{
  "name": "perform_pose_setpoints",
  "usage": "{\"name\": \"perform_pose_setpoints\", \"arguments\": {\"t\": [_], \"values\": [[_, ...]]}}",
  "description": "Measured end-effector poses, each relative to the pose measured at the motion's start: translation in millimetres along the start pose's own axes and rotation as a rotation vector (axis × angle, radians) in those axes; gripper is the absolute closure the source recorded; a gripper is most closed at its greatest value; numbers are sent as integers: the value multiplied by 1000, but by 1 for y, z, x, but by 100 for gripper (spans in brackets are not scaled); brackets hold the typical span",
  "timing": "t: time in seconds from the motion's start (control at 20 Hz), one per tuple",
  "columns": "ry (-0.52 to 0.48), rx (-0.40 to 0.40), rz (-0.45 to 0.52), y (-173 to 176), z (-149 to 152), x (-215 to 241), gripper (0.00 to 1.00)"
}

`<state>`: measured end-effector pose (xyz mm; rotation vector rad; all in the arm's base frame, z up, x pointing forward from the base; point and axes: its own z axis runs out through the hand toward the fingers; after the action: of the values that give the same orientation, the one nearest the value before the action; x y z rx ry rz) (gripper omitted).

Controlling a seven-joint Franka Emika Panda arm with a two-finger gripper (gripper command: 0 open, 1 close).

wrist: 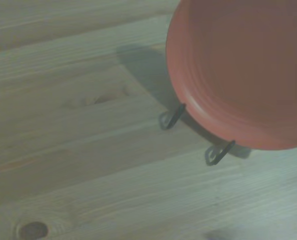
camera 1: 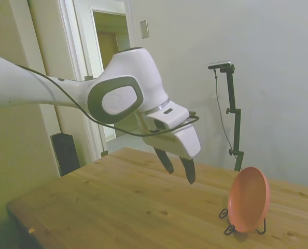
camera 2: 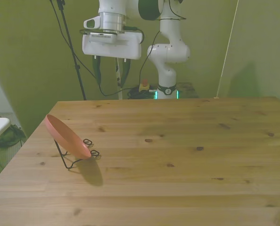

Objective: Unload the plate

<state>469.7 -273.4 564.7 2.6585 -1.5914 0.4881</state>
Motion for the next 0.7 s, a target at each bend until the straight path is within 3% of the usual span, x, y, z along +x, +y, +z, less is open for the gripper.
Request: {"name": "perform_pose_setpoints", "arguments": {"t": [0.3, 0.7], "values": [[-15, -93, -91, 13, 22, 89, 0], [93, -110, -144, -18, 59, 168, 0]]}}
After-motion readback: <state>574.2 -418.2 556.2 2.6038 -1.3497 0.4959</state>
